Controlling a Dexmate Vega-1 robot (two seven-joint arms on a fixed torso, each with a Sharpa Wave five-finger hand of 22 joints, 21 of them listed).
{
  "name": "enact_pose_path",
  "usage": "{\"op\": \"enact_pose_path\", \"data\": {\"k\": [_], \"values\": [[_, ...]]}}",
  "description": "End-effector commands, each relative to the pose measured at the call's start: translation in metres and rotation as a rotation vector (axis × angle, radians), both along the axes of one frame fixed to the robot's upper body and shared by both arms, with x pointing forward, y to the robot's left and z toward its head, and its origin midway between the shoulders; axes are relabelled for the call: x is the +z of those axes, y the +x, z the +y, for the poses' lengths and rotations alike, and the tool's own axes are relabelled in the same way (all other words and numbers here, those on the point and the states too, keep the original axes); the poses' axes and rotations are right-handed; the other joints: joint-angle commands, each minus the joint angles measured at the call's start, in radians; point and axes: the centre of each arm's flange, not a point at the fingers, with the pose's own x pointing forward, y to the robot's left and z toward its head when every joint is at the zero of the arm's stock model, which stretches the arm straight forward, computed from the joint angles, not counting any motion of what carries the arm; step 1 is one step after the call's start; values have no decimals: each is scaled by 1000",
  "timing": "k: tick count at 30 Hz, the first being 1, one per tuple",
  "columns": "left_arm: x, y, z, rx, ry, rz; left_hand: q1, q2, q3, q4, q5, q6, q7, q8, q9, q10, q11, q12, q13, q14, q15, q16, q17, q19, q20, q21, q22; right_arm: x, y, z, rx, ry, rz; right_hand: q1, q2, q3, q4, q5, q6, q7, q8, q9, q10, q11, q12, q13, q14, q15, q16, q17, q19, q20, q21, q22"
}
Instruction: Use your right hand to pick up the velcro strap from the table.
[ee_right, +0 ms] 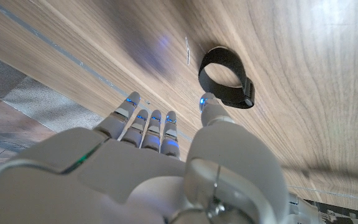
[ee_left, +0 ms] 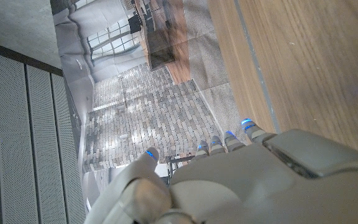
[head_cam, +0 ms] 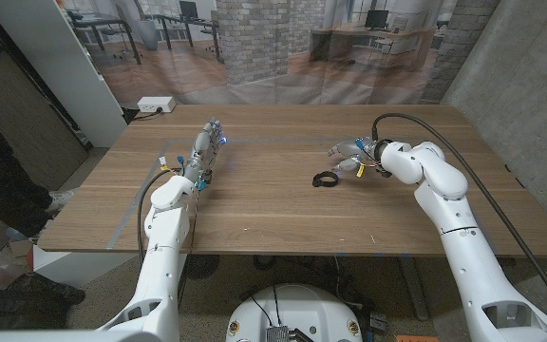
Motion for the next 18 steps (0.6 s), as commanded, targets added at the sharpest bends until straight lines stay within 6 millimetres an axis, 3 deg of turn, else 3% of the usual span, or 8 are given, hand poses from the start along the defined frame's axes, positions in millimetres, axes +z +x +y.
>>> {"op": "enact_pose_path", "data": {"k": [1, 18], "values": [[0, 3, 1, 2, 2, 7, 4, 84, -3, -1, 6, -32, -5, -2, 6, -40, 1, -3, 2, -155, -12, -3, 3, -24, -1, -6, 2, -4, 6, 1, -3, 0, 17, 3, -6, -8, 1, -4, 10, -2, 5, 5, 13, -1, 3, 2, 11, -3, 4, 3, 10, -25, 4, 3], [0, 4, 0, 3, 5, 11, 4, 85, -5, -1, 6, -32, -4, -2, 6, -41, -1, -3, 2, -156, -11, -3, 3, -27, -1, -9, 2, -11, 7, 3, 6, 4, 39, 9, -12, -14, 4, -3, 12, -1, 3, 5, 18, 2, 2, 3, 13, -1, 4, 3, 12, -25, 4, 3]]}}
